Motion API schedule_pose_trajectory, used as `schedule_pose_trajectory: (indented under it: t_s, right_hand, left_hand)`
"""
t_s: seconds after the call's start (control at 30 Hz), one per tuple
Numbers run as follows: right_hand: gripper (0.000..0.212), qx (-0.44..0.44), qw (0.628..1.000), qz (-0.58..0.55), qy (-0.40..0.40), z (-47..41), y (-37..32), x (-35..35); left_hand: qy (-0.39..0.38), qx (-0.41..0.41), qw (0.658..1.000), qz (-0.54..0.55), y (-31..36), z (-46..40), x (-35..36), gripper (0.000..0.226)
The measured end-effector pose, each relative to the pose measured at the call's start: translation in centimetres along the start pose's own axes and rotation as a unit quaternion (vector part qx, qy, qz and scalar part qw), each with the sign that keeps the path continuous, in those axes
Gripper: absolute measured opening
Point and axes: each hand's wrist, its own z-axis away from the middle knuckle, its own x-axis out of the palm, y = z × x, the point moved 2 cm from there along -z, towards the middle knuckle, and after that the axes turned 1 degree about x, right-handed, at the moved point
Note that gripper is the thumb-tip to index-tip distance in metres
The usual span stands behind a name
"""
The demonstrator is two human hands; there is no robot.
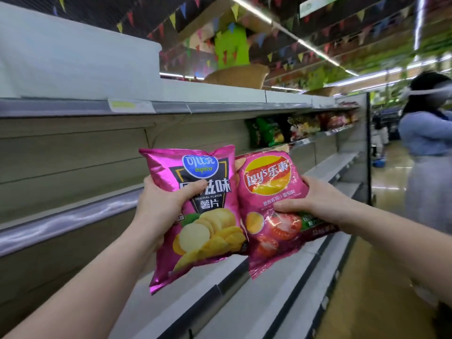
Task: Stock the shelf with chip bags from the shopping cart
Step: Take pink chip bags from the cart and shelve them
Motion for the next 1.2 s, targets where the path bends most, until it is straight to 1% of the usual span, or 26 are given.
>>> schedule_pose_trajectory:
  t_s: [0.13, 0.2, 0.33, 0.47, 0.53, 0.57, 0.67, 0.77, 0.8, 0.83, 0.93, 0.97, 1.07, 1.13, 1.2]
  right_hand:
    - [0.084, 0.001, 1.0, -0.019, 0.01, -2.0, 2.6, -3.4]
    - [0.079, 0.001, 1.0, -0.028, 0.012, -3.5, 4.1, -5.3]
    - [0.081, 0.002, 0.999, -0.029, 0.013, -7.6, 6.9, -9.7]
    - [0.079, 0.002, 1.0, -0.03, 0.01, -12.1, 9.1, -14.5]
    - [0.076, 0.002, 1.0, -0.029, 0.008, -14.2, 10.0, -16.6]
    - [0.073, 0.003, 0.999, -0.032, 0.006, -15.2, 10.4, -17.6]
    - [0.072, 0.004, 0.999, -0.042, 0.0, -18.3, 11.8, -19.8]
    - [0.075, 0.002, 0.999, -0.048, -0.001, -21.6, 13.1, -21.4]
    - [0.076, 0.001, 0.999, -0.051, -0.001, -22.8, 13.4, -22.0]
    - [0.076, 0.0, 0.999, -0.054, -0.001, -24.0, 13.8, -22.5]
    - [0.071, 0.0, 0.998, -0.067, 0.003, -27.7, 14.9, -23.5]
    - [0.071, 0.001, 0.998, -0.07, 0.003, -29.1, 15.2, -23.7]
    - [0.073, 0.006, 0.998, -0.069, 0.005, -33.5, 15.9, -24.5]
    - [0.072, 0.008, 0.998, -0.065, 0.002, -36.4, 16.0, -25.3]
    - [0.067, 0.006, 0.997, -0.071, -0.003, -39.1, 16.2, -26.2]
  left_hand:
    - [-0.02, -0.006, 1.0, -0.002, -0.9, -2.3, 4.6, 0.097]
    - [-0.018, -0.005, 1.0, -0.006, -1.5, -3.6, 7.1, 0.101]
    - [-0.002, 0.001, 1.0, -0.013, -2.0, -7.0, 12.6, 0.11]
    - [0.01, 0.015, 1.0, -0.014, -1.8, -10.4, 18.2, 0.099]
    - [0.021, 0.023, 0.999, -0.028, -2.1, -12.1, 20.4, 0.076]
    - [0.021, 0.022, 0.999, -0.032, -2.1, -13.0, 21.3, 0.07]
    - [0.011, 0.002, 0.999, -0.035, -2.2, -15.8, 23.6, 0.088]
    - [-0.004, -0.011, 0.999, -0.036, -2.1, -18.7, 25.2, 0.09]
    - [-0.008, -0.016, 0.999, -0.037, -2.1, -19.6, 25.7, 0.086]
    - [-0.016, -0.019, 0.999, -0.039, -2.2, -20.6, 26.2, 0.077]
    - [-0.027, -0.028, 0.998, -0.047, -2.5, -23.5, 27.5, 0.03]
    - [-0.025, -0.032, 0.998, -0.049, -2.7, -24.5, 27.8, 0.023]
    - [-0.019, -0.037, 0.997, -0.063, -3.3, -28.0, 28.6, 0.028]
    - [-0.026, -0.048, 0.997, -0.053, -3.6, -30.2, 29.4, 0.024]
    - [-0.04, -0.06, 0.997, -0.032, -3.7, -32.3, 30.4, 0.021]
